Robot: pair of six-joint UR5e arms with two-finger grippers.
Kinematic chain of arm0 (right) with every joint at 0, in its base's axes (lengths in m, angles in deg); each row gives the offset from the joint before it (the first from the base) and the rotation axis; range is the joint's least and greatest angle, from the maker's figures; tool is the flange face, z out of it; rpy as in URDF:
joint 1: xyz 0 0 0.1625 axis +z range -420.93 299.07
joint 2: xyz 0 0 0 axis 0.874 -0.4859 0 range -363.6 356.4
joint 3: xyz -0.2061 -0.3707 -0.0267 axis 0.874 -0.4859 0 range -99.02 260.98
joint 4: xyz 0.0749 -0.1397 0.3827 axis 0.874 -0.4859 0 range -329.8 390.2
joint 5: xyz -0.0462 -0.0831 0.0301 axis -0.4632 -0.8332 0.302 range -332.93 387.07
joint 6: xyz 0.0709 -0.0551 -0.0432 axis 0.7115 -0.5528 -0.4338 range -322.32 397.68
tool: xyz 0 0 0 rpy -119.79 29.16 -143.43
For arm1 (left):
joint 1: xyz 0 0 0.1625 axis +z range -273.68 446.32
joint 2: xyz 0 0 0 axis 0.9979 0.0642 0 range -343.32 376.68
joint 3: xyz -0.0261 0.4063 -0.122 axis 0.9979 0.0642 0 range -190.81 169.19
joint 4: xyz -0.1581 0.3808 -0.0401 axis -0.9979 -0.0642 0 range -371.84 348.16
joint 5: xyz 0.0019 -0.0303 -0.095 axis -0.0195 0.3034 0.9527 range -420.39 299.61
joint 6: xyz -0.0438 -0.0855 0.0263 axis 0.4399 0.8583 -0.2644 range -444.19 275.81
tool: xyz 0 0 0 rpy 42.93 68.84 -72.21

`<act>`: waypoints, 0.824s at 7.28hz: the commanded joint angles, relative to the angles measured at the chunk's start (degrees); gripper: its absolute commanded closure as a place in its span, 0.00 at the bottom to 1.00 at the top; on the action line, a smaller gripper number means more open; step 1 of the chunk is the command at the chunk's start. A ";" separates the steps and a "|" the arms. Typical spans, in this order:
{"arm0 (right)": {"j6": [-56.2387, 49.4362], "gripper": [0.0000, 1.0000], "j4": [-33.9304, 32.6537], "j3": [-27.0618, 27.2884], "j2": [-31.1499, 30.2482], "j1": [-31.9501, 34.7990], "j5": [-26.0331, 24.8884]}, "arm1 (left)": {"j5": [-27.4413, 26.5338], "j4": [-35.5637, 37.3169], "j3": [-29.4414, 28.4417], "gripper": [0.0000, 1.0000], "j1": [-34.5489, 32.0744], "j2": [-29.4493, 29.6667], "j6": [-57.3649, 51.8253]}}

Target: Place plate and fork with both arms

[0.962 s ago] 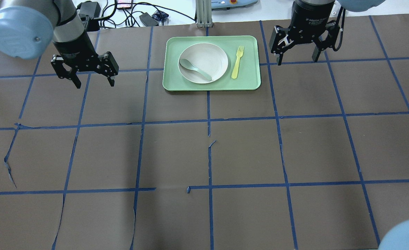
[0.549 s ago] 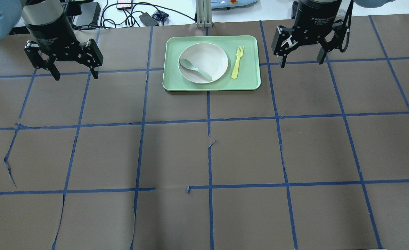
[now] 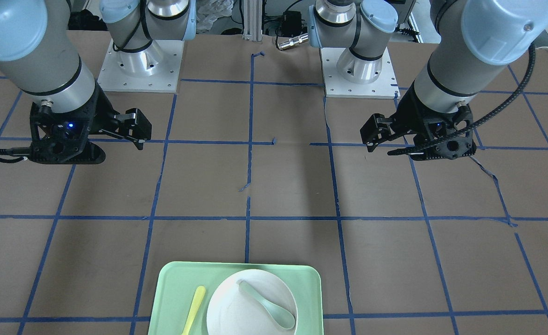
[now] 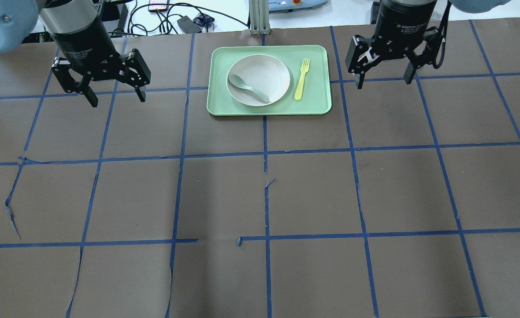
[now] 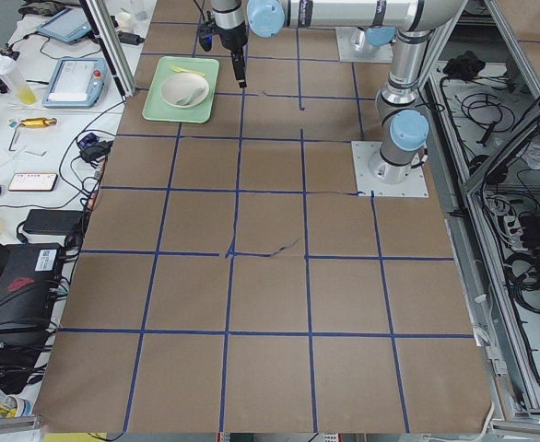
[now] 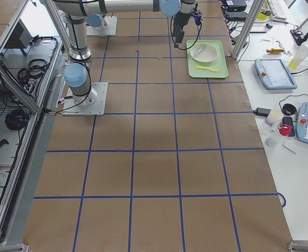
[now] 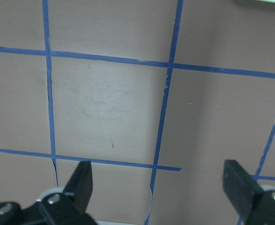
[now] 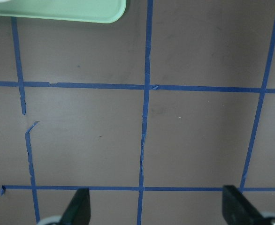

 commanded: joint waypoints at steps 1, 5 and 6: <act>0.21 0.00 0.16 0.12 -0.06 0.01 0.34 | -0.29 0.52 -0.13 0.00 -0.66 0.41 -0.12; 0.47 0.00 0.07 0.74 -1.37 0.27 0.51 | -0.12 3.33 0.22 0.00 -7.96 1.20 0.32; 0.47 0.00 0.25 0.91 -2.95 0.62 0.43 | 0.23 4.55 0.31 0.00 -7.96 1.47 -0.12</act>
